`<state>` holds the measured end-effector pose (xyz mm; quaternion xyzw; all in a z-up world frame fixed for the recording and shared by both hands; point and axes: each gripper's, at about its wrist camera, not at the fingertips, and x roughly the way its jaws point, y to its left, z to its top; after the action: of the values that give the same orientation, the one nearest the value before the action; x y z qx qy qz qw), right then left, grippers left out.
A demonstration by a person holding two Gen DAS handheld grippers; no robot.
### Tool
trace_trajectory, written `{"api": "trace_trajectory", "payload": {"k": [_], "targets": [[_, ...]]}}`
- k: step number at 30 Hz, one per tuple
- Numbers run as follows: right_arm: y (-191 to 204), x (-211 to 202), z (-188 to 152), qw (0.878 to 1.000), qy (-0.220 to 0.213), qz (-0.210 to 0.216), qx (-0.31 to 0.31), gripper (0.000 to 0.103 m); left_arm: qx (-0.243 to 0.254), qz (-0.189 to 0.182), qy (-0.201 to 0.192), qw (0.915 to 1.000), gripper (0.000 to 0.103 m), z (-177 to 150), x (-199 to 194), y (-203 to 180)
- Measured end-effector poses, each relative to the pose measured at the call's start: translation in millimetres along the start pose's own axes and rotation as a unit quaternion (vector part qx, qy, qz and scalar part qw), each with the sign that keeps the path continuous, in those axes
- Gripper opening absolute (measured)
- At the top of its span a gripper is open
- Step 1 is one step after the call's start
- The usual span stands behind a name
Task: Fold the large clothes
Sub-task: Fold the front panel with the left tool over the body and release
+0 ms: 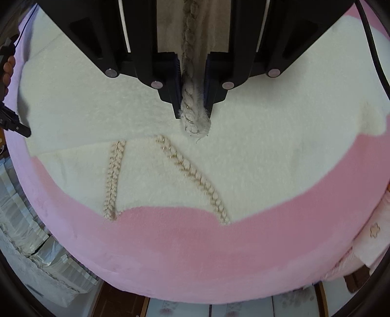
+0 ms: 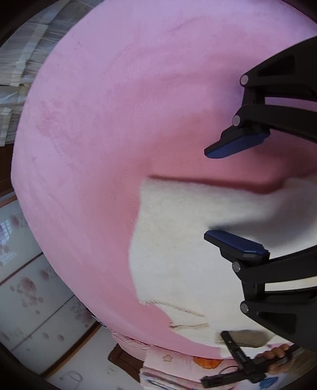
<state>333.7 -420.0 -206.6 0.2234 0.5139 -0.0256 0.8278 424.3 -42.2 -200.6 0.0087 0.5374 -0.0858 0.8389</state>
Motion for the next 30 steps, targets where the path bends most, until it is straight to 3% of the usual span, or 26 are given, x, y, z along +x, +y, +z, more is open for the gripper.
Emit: {"api": "trace_trajectory", "payload": {"k": [1,2,3,6,10,12,14,16,19,22,25,27,30], "targets": [[0,7,3,1.0,0.001,0.002,0.004,0.061,0.006,0.005,-0.013,0.9999,0.012,4,-6,-3],[2,12,5,1.0,0.001,0.003,0.0,0.045,0.008,0.004,-0.027,0.9996,0.012,7,-11,-5],[8,15,7,1.0,-0.003,-0.003,-0.017,0.015,0.007,0.004,-0.041,0.9991,0.012,10,-18,-6],[27,10,8,0.998,-0.031,-0.027,-0.051,0.014,-0.012,0.014,-0.071,0.9973,0.012,15,-26,-2],[43,15,2,0.993,-0.059,-0.054,-0.082,0.015,-0.035,0.041,-0.043,0.9976,0.012,0,-2,14],[49,26,-3,0.991,-0.055,-0.075,-0.099,0.025,-0.033,0.056,-0.022,0.9977,0.015,-13,17,19],[48,30,-3,0.99,-0.044,-0.088,-0.103,0.034,-0.02,0.076,-0.033,0.9964,0.024,-20,18,16],[43,20,-3,0.992,-0.037,-0.078,-0.092,0.037,-0.012,0.086,-0.03,0.9958,0.027,-21,12,12],[36,-12,-5,0.993,-0.054,-0.06,-0.083,0.037,0.0,0.061,-0.039,0.9974,0.027,-27,-10,8],[30,-51,-16,0.99,-0.092,-0.047,-0.096,0.037,0.022,-0.005,-0.079,0.9966,0.034,-44,-44,1],[34,-76,-38,0.986,-0.116,-0.032,-0.112,0.037,0.045,-0.035,-0.071,0.9959,0.043,-60,-69,-15],[49,-83,-57,0.984,-0.112,-0.025,-0.14,0.037,0.03,-0.054,-0.046,0.997,0.043,-70,-76,-19],[79,-86,-84,0.977,-0.101,-0.014,-0.185,0.036,-0.004,-0.072,-0.07,0.9949,0.042,-80,-84,-26]]}}
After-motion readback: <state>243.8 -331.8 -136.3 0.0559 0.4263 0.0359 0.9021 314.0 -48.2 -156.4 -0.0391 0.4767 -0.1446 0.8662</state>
